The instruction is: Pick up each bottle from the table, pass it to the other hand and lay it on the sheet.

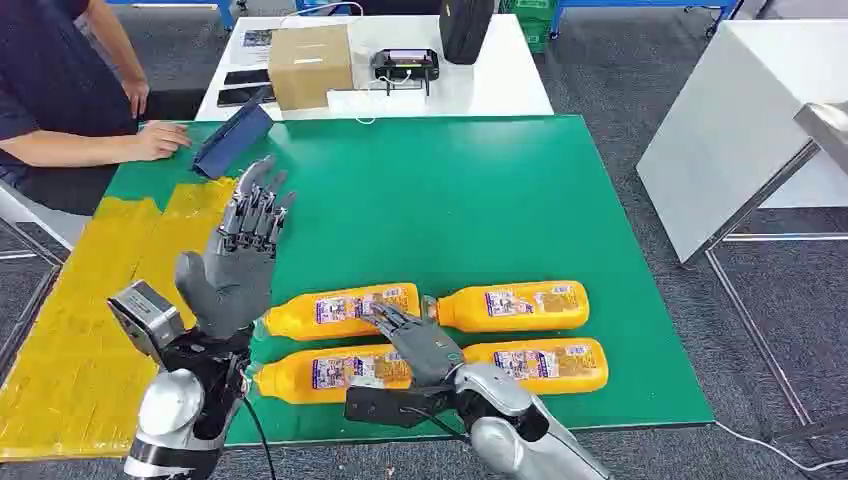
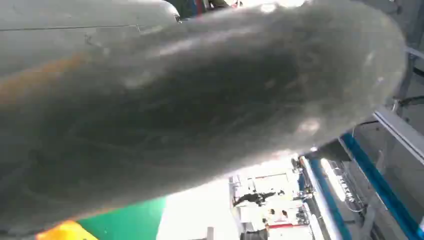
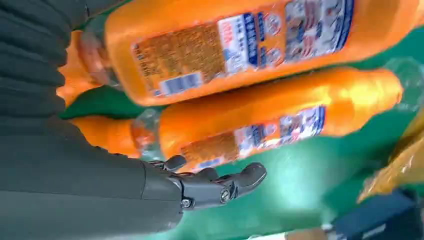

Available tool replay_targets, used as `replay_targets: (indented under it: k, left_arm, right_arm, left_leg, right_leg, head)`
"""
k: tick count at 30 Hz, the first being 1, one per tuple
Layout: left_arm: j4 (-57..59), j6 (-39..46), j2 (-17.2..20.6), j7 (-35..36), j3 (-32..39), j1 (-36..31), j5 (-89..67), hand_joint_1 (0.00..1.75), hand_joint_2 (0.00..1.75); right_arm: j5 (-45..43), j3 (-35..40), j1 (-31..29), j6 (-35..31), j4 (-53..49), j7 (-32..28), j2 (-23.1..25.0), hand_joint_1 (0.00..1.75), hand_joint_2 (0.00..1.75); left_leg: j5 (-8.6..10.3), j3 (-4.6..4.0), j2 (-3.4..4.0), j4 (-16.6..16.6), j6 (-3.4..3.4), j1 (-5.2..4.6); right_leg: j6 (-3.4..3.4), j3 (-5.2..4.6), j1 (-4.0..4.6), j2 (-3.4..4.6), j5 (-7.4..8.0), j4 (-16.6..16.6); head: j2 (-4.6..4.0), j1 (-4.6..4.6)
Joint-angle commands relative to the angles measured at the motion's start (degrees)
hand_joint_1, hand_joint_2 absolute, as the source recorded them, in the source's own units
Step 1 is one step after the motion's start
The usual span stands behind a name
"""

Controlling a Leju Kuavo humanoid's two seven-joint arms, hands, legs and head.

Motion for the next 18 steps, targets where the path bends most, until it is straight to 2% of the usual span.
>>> replay_targets:
  k: [1,10,14,15,18]
  left_arm:
    - [5.7,-0.4,0.0,0.3,-1.8,-4.6,1.0,0.00,0.00]
    - [7.5,-0.1,-0.2,0.3,-2.0,-6.2,2.1,0.00,0.00]
    - [9.8,-0.4,-0.6,0.5,-2.5,-7.8,2.5,0.00,0.00]
    - [10.6,-0.5,-0.8,0.6,-2.6,-8.5,2.8,0.00,0.00]
    - [11.0,-0.5,-0.9,0.6,-2.7,-8.8,2.9,0.00,0.00]
  right_arm:
    - [-1.9,9.6,-10.3,2.4,15.0,0.6,3.3,0.00,1.75]
    - [-2.9,16.6,-14.6,9.0,20.8,0.0,2.8,0.00,1.75]
    - [-1.1,23.1,-18.7,16.2,24.6,-1.0,2.9,0.00,1.75]
    - [-0.5,25.1,-19.7,18.5,25.9,-2.6,3.0,1.73,1.75]
    - [-0.5,25.2,-19.7,18.3,26.2,-2.8,3.1,1.73,1.75]
  left_leg:
    - [-0.02,0.10,0.02,0.0,-0.07,0.04]
    - [0.00,0.10,-0.07,0.0,-0.04,0.05]
    - [0.02,0.06,-0.07,0.0,-0.03,0.03]
    - [0.01,0.07,-0.07,0.0,-0.02,0.02]
    - [0.04,0.10,-0.10,0.0,0.00,0.01]
  right_leg:
    - [-0.10,0.07,0.02,0.33,0.01,0.0]
    - [-0.09,0.10,0.02,0.24,0.00,0.0]
    - [-0.08,0.07,0.01,0.20,0.00,0.0]
    - [-0.06,0.09,0.00,0.15,0.00,0.0]
    - [-0.02,0.10,-0.01,0.08,0.02,0.0]
  head:
    - [0.00,0.02]
    - [0.00,0.02]
    - [0.00,0.02]
    - [0.00,0.00]
    - [0.00,0.00]
